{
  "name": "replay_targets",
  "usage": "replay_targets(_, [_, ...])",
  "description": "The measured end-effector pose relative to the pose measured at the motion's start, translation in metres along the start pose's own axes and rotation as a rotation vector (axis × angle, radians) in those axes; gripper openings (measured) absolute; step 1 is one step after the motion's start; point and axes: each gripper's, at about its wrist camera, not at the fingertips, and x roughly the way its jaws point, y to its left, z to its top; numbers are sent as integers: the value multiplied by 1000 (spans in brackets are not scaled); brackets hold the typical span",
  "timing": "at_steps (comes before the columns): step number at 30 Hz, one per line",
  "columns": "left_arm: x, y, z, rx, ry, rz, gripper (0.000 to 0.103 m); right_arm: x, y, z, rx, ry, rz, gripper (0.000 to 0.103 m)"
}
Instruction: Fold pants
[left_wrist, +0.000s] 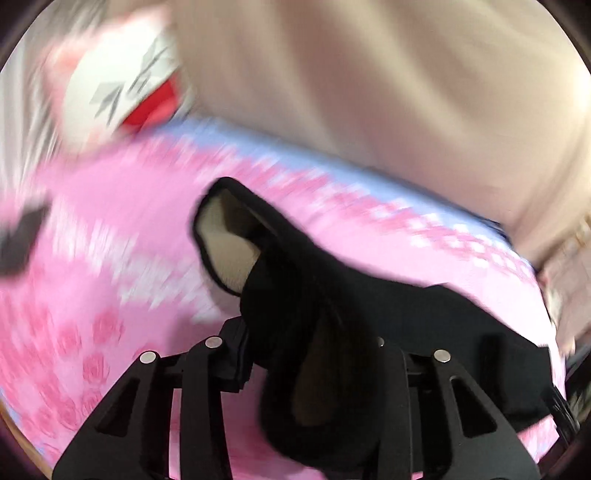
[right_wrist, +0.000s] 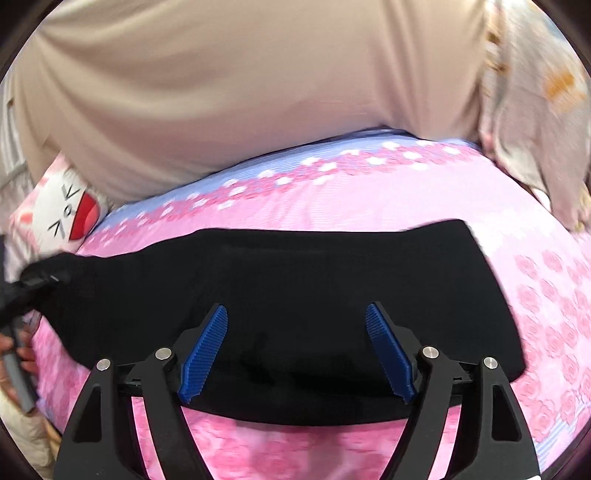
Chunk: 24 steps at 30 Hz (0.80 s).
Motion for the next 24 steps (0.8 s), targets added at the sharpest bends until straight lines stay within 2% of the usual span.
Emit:
replay_targets(3, [-39, -80, 9, 182, -83, -94, 34, -5, -24, 0, 53, -18, -10, 76])
replay_targets(5, [-45, -126, 3, 273, -86, -144, 34, -9, -38, -2, 78, -28, -12, 76])
replay_targets(8, [-19, -188, -25, 365, 13, -170, 40, -14, -57, -5, 104, -26, -18, 76])
replay_targets(10, [15, -214, -53, 414, 135, -167, 52, -16, -68, -8, 114, -17, -24, 76])
replay_targets(11, [31, -223, -70, 426, 201, -148, 52, -18, -73, -9, 118, -13, -27, 76])
replay_targets(12, [38, -225, -83, 425, 227, -128, 57, -20, -77, -9, 118, -12, -29, 76])
replay_targets(13, [37, -224, -90, 419, 222, -113, 75, -22, -80, -10, 116, -12, -31, 76])
replay_targets(15, [18, -215, -93, 387, 184, -155, 93, -25, -82, -9, 106, -5, -21, 76])
replay_targets(18, [-13, -197, -84, 348, 160, -218, 98, -21, -76, -3, 112, 15, 70, 77])
replay_targets(20, [-27, -182, -75, 322, 135, -224, 98, -11, -68, 2, 148, 44, 189, 79])
replay_targets(23, [-38, -154, -61, 293, 80, -152, 98, 10, -47, 7, 224, 132, 417, 79])
replay_targets(24, [-41, -138, -55, 275, 68, -124, 98, 16, -41, 8, 242, 157, 465, 79])
